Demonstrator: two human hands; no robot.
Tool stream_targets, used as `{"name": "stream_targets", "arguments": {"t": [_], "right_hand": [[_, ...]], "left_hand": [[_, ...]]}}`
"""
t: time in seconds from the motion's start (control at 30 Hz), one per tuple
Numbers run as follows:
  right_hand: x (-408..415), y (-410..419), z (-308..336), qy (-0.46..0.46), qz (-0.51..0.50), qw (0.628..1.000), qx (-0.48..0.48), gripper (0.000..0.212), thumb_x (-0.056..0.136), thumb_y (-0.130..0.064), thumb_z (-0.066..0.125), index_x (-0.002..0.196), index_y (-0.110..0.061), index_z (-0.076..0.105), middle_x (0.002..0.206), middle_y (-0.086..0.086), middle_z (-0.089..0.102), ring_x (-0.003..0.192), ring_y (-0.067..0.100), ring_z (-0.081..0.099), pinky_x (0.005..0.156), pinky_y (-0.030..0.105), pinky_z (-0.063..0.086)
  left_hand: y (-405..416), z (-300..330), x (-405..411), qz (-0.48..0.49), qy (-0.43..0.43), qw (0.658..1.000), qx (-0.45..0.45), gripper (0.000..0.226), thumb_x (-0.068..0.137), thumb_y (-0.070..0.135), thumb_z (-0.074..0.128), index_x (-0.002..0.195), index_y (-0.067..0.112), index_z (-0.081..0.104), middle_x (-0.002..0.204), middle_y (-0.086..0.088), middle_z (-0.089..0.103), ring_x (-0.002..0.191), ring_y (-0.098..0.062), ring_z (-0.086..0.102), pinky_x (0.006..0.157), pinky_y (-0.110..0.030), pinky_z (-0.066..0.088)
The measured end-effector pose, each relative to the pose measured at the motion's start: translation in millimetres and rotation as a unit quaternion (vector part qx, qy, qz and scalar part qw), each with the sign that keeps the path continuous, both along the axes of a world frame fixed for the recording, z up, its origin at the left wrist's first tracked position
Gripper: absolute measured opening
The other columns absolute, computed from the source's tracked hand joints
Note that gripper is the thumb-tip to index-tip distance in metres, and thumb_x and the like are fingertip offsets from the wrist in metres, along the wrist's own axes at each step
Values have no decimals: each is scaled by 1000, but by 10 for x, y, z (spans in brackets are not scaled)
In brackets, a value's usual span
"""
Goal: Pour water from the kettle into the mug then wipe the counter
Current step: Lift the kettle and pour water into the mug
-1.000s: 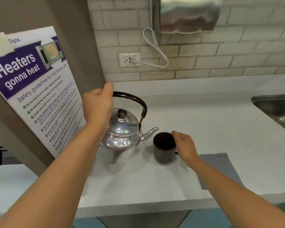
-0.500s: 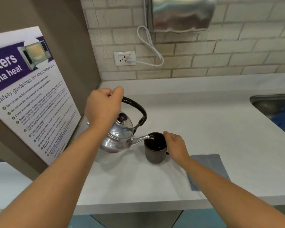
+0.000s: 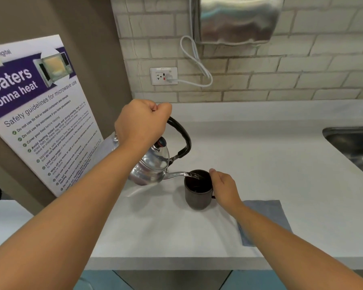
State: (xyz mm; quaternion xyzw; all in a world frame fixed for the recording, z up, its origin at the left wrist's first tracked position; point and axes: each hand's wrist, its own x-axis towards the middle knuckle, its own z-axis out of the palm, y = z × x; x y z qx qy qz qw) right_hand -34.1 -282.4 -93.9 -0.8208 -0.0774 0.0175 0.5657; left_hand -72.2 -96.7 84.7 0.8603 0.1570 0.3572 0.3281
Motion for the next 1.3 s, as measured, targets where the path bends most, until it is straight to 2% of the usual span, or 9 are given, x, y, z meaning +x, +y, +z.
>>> {"name": "stream_targets", "arguments": {"t": [0.3,0.93,1.13,1.3], "right_hand": [[-3,0,13,-11,2,1000,-18,45,99,-26,38,58,-13,28,59,7,34,60,20,33,60,34,26],[1,5,14,-5,-3,1000,-16,48,99,-26,38,54,-16,27,53,0,33,55,16,31,58,34,26],[6,1,-3,-3,-5,1000,-7,48,99,-28,39,54,-16,27,52,-1,33,53,15,31,56,33,27],[14,-6,-22,-1,-4,1000,-10,49,99,-30,39,53,-18,26,51,-4,33,52,13,31,56,32,28]], "left_hand": [[-9,112,32,5,14,998,55,39,71,31,52,44,13,30,42,3,25,44,-19,25,46,-26,25],[-56,189,88,0,21,991,133,34,67,29,49,43,14,31,36,5,20,37,-15,21,43,-24,21],[-33,147,105,-10,14,994,111,32,67,29,50,44,14,32,39,5,22,40,-15,22,44,-24,24],[73,42,89,-8,6,999,33,34,68,31,51,45,16,31,43,5,23,44,-16,23,47,-26,24]]}}
